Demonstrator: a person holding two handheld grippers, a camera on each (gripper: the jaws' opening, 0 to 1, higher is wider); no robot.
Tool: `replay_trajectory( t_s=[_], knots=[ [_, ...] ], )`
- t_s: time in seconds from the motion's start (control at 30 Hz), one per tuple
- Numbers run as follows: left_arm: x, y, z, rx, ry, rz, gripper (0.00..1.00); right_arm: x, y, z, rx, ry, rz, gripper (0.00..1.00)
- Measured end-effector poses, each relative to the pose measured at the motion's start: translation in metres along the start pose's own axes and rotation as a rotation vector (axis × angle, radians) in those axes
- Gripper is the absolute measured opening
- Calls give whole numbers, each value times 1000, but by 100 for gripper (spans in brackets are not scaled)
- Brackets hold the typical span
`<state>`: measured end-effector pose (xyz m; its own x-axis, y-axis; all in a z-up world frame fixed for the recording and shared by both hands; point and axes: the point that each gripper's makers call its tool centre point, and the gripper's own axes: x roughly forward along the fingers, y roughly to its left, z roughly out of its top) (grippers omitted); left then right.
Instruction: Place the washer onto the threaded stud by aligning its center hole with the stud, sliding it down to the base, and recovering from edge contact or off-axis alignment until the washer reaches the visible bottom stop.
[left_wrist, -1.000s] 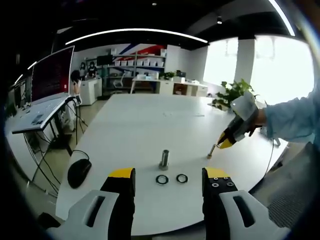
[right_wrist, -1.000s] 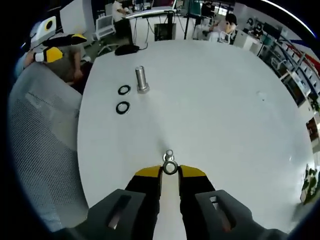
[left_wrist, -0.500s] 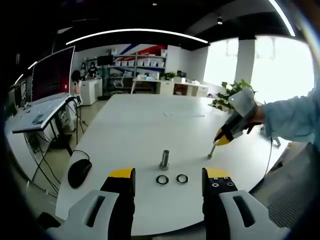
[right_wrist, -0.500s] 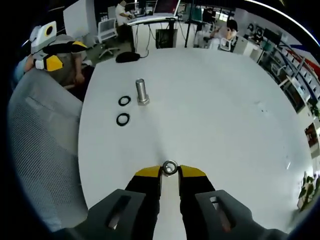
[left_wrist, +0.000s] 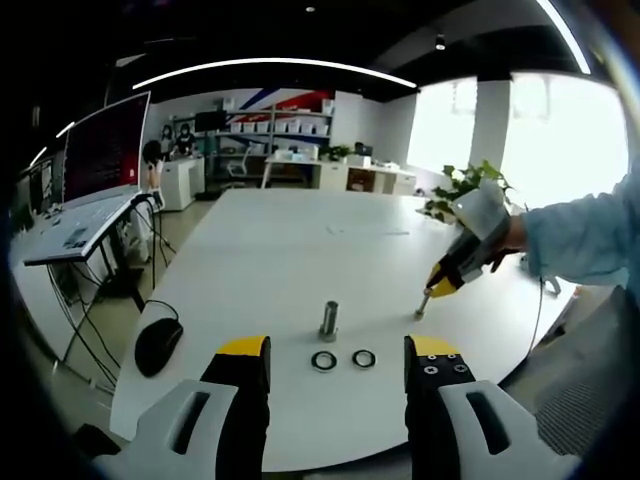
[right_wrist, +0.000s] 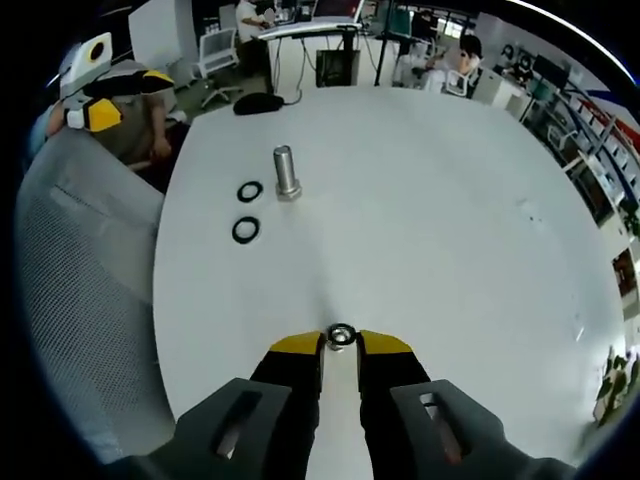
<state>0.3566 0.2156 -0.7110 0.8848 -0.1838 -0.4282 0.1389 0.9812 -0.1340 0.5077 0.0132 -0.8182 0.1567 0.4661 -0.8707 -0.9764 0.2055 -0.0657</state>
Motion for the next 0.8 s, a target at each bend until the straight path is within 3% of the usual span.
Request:
replay_trajectory(
  t_s=[0.8],
  knots=[
    [1, 0, -2, 6, 9, -2, 52, -1, 2, -8, 20, 0, 3, 14]
  ],
)
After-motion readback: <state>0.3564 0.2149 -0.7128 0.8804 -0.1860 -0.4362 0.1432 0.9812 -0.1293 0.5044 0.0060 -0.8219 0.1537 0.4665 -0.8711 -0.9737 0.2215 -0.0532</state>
